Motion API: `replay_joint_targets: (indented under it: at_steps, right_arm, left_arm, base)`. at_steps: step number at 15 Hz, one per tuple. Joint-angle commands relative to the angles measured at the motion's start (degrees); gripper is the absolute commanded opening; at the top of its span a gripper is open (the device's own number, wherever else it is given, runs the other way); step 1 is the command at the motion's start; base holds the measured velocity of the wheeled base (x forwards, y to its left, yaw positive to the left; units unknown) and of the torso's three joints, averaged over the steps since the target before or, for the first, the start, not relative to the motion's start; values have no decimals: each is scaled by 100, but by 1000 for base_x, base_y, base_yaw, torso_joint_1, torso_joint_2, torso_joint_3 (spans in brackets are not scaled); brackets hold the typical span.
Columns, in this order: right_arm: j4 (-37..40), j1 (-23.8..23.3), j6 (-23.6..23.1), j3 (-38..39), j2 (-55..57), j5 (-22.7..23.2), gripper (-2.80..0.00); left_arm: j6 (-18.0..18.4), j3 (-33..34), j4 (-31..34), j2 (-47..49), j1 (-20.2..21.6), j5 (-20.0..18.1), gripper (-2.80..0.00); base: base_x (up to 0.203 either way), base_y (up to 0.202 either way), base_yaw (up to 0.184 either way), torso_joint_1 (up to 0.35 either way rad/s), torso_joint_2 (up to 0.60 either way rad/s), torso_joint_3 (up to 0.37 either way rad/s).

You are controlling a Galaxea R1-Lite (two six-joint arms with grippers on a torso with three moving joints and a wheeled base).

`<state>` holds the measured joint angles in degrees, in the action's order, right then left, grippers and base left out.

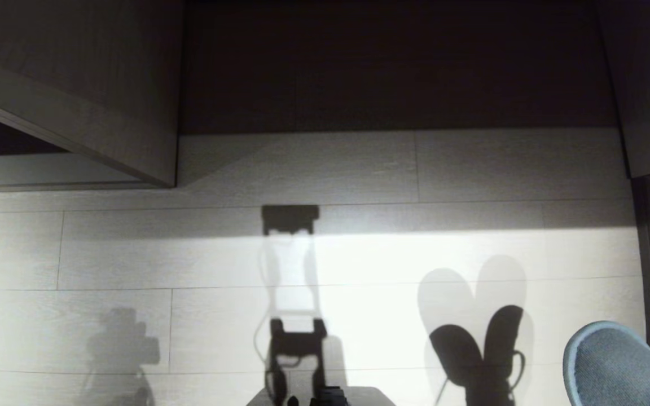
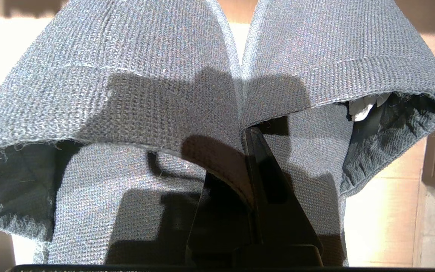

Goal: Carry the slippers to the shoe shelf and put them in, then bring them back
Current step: Place the slippers into the shoe cabinet

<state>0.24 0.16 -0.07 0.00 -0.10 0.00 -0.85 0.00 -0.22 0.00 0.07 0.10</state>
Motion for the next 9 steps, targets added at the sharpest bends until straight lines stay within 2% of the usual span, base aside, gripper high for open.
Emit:
replay_joint_targets:
  at_steps: [1, 9]
  right_arm:
    - [2, 2, -1, 0, 10, 0, -280]
    - [2, 2, -1, 0, 10, 0, -280]
  left_arm:
    - [-3, 0, -8, 9, 1, -1, -280]
    - [2, 0, -13, 13, 1, -1, -280]
  base:
    - [0, 0, 0, 2, 2, 206]
    - [0, 0, 0, 2, 4, 201]
